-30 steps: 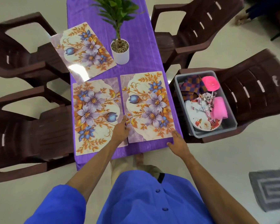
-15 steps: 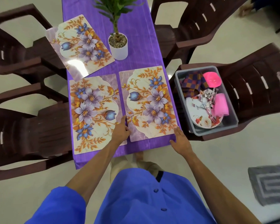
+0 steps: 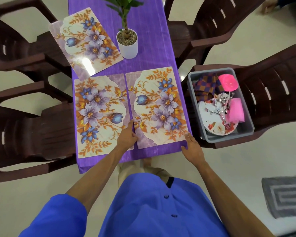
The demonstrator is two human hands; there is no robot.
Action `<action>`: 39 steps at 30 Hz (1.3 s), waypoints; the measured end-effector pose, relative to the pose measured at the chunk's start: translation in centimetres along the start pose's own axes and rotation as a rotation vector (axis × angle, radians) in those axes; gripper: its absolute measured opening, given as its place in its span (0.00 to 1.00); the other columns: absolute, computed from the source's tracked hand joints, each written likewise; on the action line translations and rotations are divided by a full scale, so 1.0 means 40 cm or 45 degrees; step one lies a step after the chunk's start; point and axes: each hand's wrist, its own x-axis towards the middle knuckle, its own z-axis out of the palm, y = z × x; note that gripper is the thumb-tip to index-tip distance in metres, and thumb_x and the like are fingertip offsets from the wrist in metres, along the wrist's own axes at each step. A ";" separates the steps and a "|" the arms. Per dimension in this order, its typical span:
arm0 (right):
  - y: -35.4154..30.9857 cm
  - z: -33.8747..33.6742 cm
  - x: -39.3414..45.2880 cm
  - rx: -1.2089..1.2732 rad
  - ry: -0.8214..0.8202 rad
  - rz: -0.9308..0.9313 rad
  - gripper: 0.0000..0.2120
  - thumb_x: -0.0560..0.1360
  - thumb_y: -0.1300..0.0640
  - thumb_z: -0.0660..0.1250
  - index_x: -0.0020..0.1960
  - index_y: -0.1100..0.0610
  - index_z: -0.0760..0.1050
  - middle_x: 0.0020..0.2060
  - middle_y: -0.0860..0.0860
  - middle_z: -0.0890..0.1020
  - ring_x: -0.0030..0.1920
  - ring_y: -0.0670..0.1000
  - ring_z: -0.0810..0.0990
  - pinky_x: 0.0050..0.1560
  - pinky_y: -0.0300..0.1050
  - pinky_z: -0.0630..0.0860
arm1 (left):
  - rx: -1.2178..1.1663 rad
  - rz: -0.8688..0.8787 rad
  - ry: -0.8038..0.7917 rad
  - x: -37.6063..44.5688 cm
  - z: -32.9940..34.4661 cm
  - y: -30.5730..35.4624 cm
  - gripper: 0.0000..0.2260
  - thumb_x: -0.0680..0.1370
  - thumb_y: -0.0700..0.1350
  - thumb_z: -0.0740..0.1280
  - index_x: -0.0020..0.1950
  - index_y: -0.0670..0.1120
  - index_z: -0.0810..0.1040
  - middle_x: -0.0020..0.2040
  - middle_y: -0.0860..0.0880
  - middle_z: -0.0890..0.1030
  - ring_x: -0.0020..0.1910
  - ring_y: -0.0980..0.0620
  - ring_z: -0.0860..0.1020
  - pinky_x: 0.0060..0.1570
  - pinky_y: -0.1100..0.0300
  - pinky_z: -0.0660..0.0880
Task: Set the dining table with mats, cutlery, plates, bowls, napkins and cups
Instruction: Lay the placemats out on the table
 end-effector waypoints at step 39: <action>0.017 -0.001 -0.005 0.066 0.005 -0.003 0.32 0.81 0.56 0.68 0.81 0.60 0.61 0.80 0.55 0.63 0.77 0.56 0.66 0.69 0.52 0.74 | 0.107 0.033 0.018 0.014 0.004 0.004 0.36 0.80 0.44 0.70 0.84 0.53 0.57 0.40 0.47 0.80 0.35 0.49 0.80 0.40 0.51 0.84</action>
